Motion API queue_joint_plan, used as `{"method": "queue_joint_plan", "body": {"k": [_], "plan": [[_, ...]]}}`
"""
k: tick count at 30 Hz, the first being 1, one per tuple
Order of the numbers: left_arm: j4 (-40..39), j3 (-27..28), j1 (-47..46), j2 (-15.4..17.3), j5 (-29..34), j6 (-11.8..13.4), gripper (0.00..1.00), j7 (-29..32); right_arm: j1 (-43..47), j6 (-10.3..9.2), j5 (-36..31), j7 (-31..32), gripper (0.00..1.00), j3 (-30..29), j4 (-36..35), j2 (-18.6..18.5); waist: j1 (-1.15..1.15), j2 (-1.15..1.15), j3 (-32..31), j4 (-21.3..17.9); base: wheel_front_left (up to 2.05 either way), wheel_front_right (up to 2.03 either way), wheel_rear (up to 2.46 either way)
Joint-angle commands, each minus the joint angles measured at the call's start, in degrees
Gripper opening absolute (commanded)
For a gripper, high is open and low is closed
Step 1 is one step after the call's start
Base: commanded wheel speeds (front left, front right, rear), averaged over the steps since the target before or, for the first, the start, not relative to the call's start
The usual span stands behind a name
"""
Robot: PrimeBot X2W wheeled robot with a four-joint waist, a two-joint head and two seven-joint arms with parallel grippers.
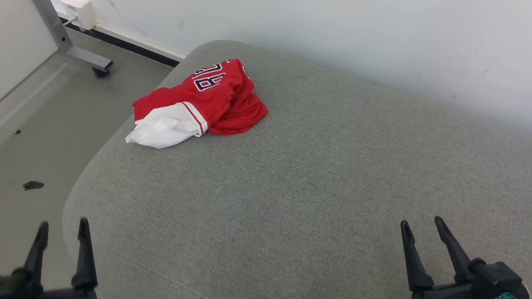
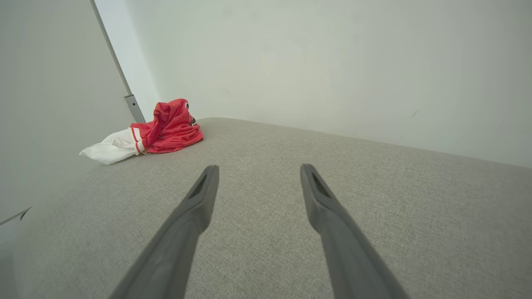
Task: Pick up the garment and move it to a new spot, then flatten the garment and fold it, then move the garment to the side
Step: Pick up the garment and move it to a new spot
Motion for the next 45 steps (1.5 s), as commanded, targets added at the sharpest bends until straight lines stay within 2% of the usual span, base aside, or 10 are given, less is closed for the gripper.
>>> {"method": "queue_joint_plan", "body": {"k": [1,7,14,15,20,26,35,42,45], "plan": [[0.14,-0.12,-2.33,0.41,-0.20,-0.28,1.00,-0.01,-0.11,-0.16,-0.36,-0.06,1.00,-0.36,-0.63,-0.50,0.00,0.00,1.17,-1.43,0.00,0.00,0.00],[3.70,-1.08,-14.67,2.28,-1.78,-0.74,1.00,0.28,-2.11,-0.16,-1.01,1.25,1.00,-2.39,-2.98,-2.41,0.00,0.00,6.19,-6.42,0.00,0.00,0.00],[9.27,0.45,-35.82,6.82,-4.98,-0.55,1.00,1.93,-6.05,-0.16,-1.80,2.89,1.00,-6.50,-8.09,-5.60,0.00,0.00,17.40,-16.51,0.00,0.00,0.00],[9.27,0.45,-35.82,6.82,-4.98,-0.55,1.00,1.93,-6.05,-0.16,-1.80,2.89,1.00,-6.50,-8.09,-5.60,0.00,0.00,17.40,-16.51,0.00,0.00,0.00],[13.30,1.71,-45.92,11.51,-5.44,-0.31,1.00,3.86,-6.42,-0.15,-1.79,2.57,1.00,-10.22,-11.08,-6.52,0.00,0.00,22.99,-22.99,0.00,0.00,0.00],[21.95,3.37,-53.44,17.54,-5.98,-0.15,1.00,7.80,-5.48,-0.16,-2.09,1.73,1.00,-13.78,-14.03,-5.23,0.00,0.00,27.29,-28.68,0.00,0.00,0.00],[35.17,1.87,-57.80,22.14,-6.42,-0.80,1.00,14.64,-5.84,-0.15,-2.89,1.76,1.00,-14.84,-15.94,-5.24,0.00,0.00,29.00,-31.09,0.00,0.00,0.00],[45.86,1.18,-59.32,21.74,-9.14,-1.25,1.00,25.69,-6.27,-0.16,-3.14,2.34,1.00,-14.46,-16.46,-5.73,0.00,0.00,28.30,-30.62,0.00,0.00,0.00],[48.89,0.79,-59.24,21.15,-10.26,-1.35,1.00,28.44,-6.53,-0.15,-3.08,2.40,1.00,-14.12,-16.63,-5.88,0.00,0.00,28.02,-30.44,0.00,0.00,0.00]]}}
